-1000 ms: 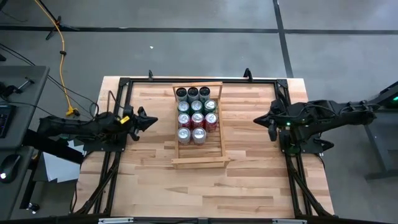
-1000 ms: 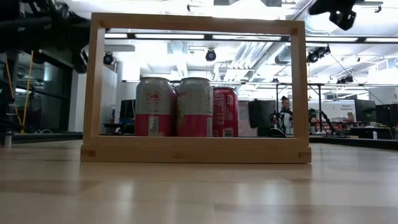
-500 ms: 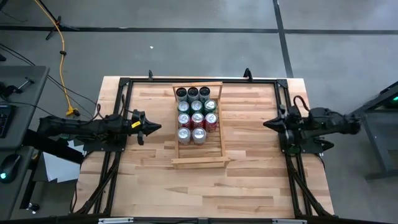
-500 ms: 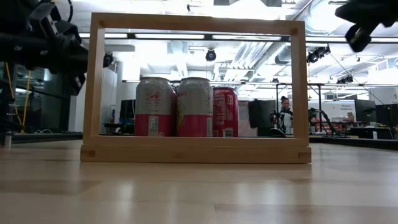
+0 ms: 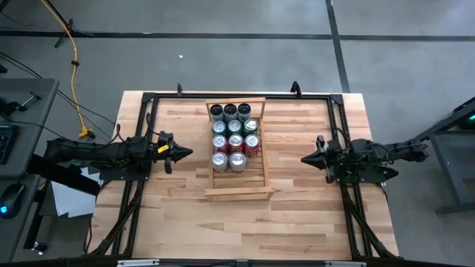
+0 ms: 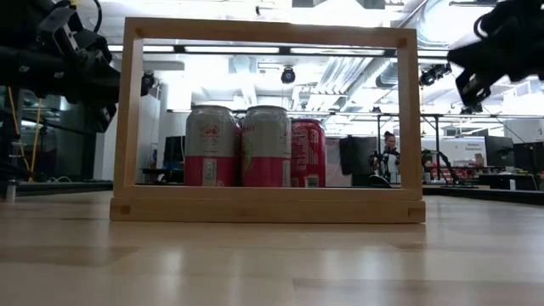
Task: Place canned beverage on shelf
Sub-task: Return to Home Position
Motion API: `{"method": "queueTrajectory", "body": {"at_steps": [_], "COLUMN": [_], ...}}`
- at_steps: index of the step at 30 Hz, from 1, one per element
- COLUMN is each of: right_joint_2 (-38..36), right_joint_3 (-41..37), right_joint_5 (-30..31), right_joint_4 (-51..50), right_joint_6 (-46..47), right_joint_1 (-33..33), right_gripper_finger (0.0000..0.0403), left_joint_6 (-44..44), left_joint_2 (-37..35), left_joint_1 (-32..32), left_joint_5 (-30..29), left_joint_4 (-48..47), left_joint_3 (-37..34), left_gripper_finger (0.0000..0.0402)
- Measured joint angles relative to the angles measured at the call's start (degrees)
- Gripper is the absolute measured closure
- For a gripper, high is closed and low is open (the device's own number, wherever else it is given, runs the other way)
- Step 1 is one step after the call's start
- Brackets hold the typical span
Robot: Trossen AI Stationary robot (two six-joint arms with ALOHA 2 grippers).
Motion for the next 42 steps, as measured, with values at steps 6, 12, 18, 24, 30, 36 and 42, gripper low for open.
{"method": "queueTrajectory", "body": {"at_steps": [6,12,18,24,30,36,42], "right_joint_2": [0.69,1.84,2.58,2.58,2.58,2.58,2.58], "right_joint_3": [-6.56,-6.54,-6.54,-6.56,-6.56,-6.56,-6.56], "right_joint_5": [0.04,0.39,0.19,0.17,0.15,0.13,0.13], "right_joint_4": [10.52,10.39,10.37,10.37,10.37,10.35,10.35], "right_joint_6": [-0.08,-3.13,-3.03,-3.04,-3.04,-3.03,-3.02], "right_joint_1": [-0.15,-0.15,-0.15,-0.15,-0.15,-0.15,-0.15], "right_gripper_finger": [0.0403,0.0403,0.0403,0.0403,0.0403,0.0402,0.0402], "left_joint_6": [0.03,-0.01,-0.03,-0.07,-0.05,-0.09,-0.06], "left_joint_2": [0.0,0.0,0.0,0.0,0.0,0.0,0.0], "left_joint_1": [0.0,0.0,0.0,0.0,0.0,-0.01,-0.02], "left_joint_5": [0.01,0.01,0.01,0.01,0.0,0.0,-0.01], "left_joint_4": [-0.07,-0.03,-0.03,-0.05,-0.04,-0.03,-0.04], "left_joint_3": [0.0,0.0,0.0,0.0,0.0,0.0,0.0], "left_gripper_finger": [0.0399,0.0398,0.0398,0.0398,0.0398,0.0398,0.0398]}}
